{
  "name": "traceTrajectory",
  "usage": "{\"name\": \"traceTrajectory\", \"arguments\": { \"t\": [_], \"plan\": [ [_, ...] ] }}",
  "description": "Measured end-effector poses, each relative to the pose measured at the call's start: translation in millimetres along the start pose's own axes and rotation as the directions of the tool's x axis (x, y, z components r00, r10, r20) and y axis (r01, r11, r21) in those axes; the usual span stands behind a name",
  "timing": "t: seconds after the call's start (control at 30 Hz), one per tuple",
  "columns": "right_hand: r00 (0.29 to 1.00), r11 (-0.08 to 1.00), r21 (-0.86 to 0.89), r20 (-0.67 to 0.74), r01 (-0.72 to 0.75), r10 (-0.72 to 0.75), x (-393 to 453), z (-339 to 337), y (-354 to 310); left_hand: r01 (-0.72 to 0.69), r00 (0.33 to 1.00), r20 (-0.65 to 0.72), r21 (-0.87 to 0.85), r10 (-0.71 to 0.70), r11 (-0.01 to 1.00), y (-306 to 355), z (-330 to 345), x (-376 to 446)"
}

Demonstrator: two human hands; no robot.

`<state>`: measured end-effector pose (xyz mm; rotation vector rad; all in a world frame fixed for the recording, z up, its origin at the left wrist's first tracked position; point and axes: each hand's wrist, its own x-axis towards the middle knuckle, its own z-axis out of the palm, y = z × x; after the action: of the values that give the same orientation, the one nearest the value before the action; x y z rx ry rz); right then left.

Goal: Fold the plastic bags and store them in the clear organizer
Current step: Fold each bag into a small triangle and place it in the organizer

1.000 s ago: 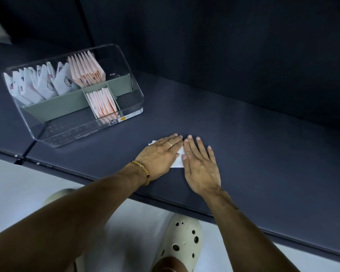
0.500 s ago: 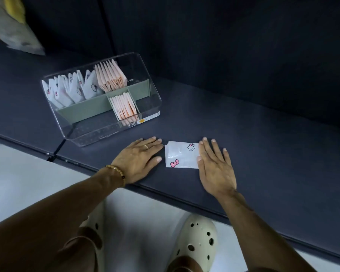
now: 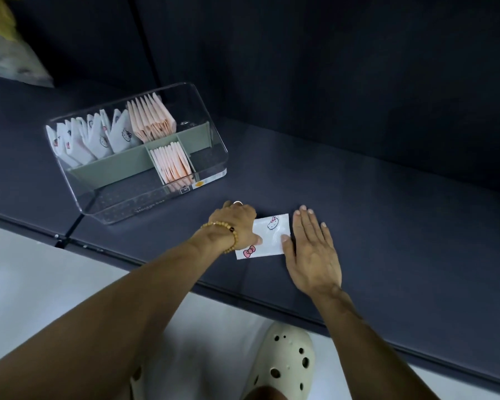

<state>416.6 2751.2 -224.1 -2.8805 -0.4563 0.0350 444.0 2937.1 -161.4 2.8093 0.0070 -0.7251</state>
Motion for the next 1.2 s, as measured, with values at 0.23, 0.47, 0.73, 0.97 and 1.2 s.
{"name": "traceTrajectory", "arguments": {
  "t": [0.23,0.47,0.73,0.97,1.2],
  "plan": [
    [0.989,0.902,0.418,0.136,-0.104,0.051,4,-32,-15,-0.164,0.986,-0.083,-0.534,0.141,0.829,-22,-8,-27],
    [0.993,0.569,0.814,0.110,-0.119,0.051,35,-101,-71,-0.164,0.986,-0.146,-0.864,0.075,0.475,-41,-45,-54],
    [0.982,0.537,0.843,0.125,-0.032,-0.139,78,-131,-138,-0.322,0.925,-0.354,-0.923,-0.139,0.208,-87,-85,-72],
    [0.991,0.586,0.809,0.108,-0.038,-0.085,125,-120,-184,-0.395,0.769,-0.532,-0.831,-0.353,0.391,-149,-107,-53],
    [0.995,0.502,0.863,0.005,-0.052,0.095,161,-103,-216,0.241,0.501,-0.791,-0.263,-0.352,0.934,-206,-99,-19]
  ]
}}
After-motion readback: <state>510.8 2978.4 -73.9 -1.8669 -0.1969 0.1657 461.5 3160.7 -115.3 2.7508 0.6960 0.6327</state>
